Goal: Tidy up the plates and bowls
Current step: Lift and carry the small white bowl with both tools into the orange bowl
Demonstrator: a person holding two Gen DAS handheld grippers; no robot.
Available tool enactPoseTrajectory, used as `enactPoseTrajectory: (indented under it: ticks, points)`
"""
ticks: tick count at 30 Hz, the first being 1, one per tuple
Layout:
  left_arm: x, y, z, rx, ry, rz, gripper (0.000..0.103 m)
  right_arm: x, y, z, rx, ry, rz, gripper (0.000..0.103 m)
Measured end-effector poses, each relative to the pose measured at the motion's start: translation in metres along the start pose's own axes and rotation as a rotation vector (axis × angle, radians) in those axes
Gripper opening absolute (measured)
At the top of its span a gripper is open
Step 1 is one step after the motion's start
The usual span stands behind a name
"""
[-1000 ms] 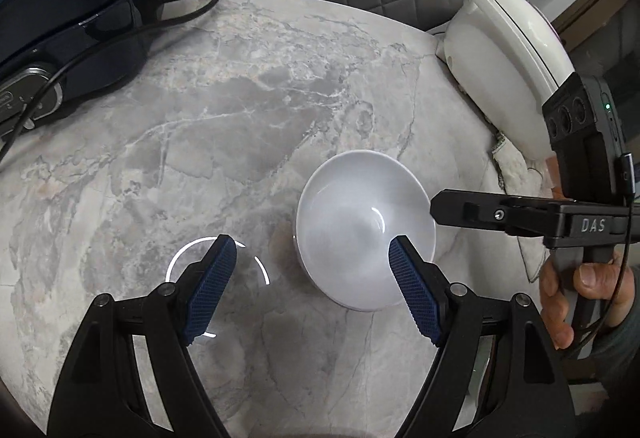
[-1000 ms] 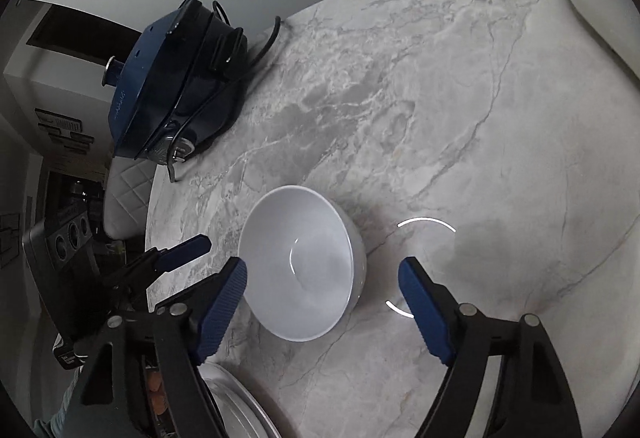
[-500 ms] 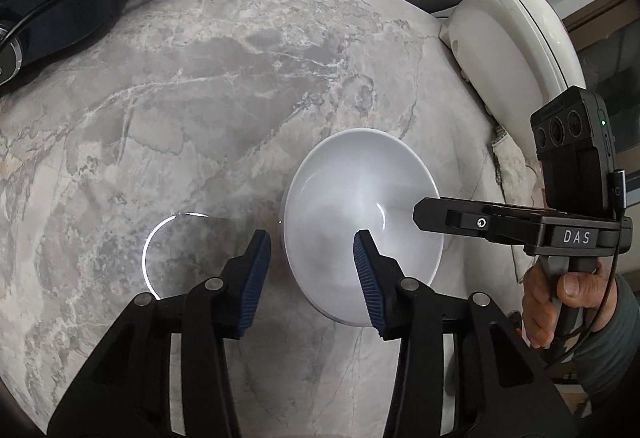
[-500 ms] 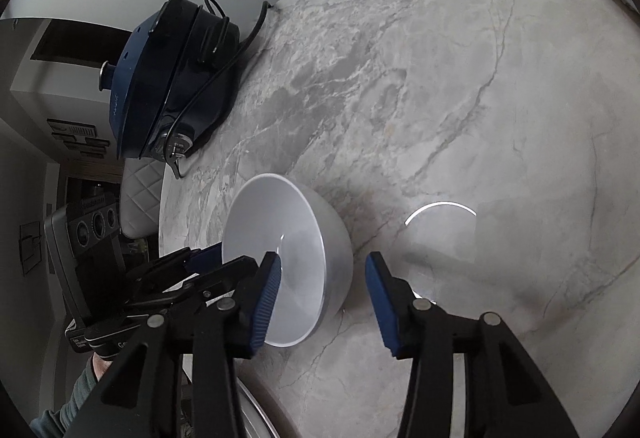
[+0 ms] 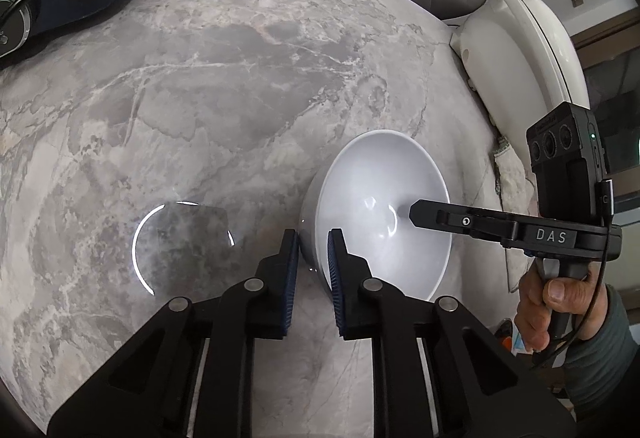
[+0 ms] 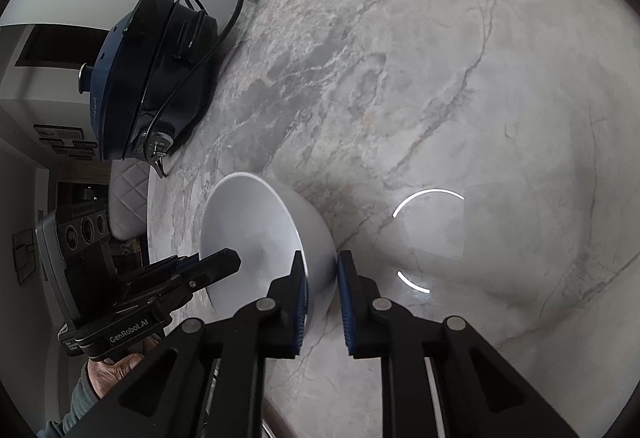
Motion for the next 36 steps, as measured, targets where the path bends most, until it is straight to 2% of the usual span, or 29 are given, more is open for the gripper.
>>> enactPoseTrajectory:
  ticks: [10,22,29,36]
  points:
    - [-0.003,-0.001,0.002,0.004,0.002,0.033,0.012,-0.002,0.001,0.000,-0.006,-0.016,-0.002,0.017]
    - [0.011,-0.008,0.012,0.004,0.013,0.027,0.012,-0.004,-0.005,0.009,-0.001,-0.014,-0.007,0.017]
    - [0.041,-0.022,0.030,0.019,0.006,-0.001,0.013,-0.006,-0.020,0.034,0.022,0.000,-0.015,0.017]
    - [0.085,-0.047,0.045,0.023,-0.016,-0.052,0.013,0.001,-0.051,0.075,0.059,0.016,-0.032,0.017]
Point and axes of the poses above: each gripper's, at about its wrist camera, not at the fingertips, and z roughly against the way its jaws point, x to its right, y to its top, the point moved 7 cm from there along -z, roughly the way its jaws point, and after that the axes turned 14 degrees about -y, right-handed, at the moved point
